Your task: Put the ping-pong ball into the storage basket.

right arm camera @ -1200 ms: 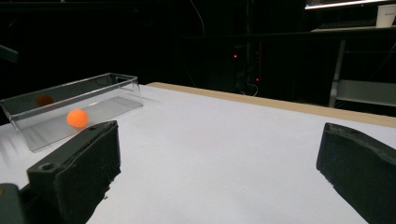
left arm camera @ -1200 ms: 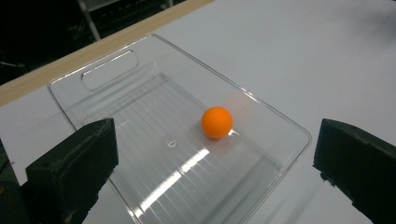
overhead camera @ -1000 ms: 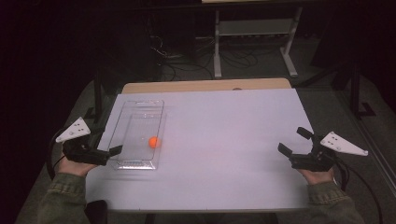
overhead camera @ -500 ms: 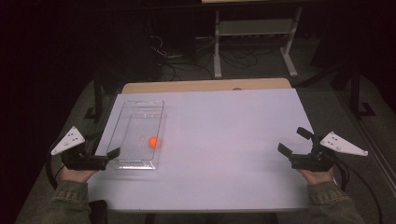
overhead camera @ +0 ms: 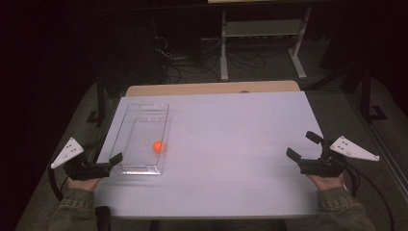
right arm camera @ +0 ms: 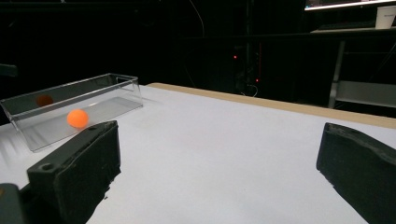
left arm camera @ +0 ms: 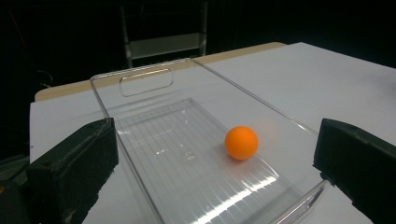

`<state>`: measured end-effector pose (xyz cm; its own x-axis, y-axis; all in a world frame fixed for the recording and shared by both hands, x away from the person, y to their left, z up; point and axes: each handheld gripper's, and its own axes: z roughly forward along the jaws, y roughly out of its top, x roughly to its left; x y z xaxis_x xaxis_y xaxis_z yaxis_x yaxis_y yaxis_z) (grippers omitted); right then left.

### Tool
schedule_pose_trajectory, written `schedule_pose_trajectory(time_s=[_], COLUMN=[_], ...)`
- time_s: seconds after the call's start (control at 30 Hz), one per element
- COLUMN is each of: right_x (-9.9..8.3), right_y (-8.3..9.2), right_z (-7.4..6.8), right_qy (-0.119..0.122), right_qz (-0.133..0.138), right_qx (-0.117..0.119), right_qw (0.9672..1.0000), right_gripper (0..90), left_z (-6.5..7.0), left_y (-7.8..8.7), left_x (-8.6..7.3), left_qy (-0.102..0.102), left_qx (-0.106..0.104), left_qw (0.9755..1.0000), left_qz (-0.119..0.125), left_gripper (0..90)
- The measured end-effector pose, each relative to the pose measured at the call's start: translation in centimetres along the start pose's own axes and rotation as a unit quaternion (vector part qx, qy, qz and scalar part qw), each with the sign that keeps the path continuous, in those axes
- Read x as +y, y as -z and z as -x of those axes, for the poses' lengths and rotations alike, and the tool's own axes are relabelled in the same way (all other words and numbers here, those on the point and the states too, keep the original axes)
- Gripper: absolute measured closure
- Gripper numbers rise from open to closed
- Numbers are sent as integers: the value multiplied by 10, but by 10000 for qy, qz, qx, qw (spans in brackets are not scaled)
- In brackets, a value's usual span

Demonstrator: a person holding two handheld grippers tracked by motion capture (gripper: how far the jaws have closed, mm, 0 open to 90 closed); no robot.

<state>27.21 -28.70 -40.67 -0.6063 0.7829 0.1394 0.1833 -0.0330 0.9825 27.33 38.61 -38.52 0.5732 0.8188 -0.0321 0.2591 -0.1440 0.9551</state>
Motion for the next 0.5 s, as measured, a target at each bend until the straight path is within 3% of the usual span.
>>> schedule_pose_trajectory(time_s=[0.5], right_x=[0], right_y=[0], right_z=[0], right_qy=[0], right_qz=[5], right_qx=[13], right_qw=[10000], right_gripper=[0], left_z=[-6], left_y=[3], left_x=[-19], left_qy=[5], left_qx=[241], left_qw=[9992], left_qz=[309], left_gripper=[0])
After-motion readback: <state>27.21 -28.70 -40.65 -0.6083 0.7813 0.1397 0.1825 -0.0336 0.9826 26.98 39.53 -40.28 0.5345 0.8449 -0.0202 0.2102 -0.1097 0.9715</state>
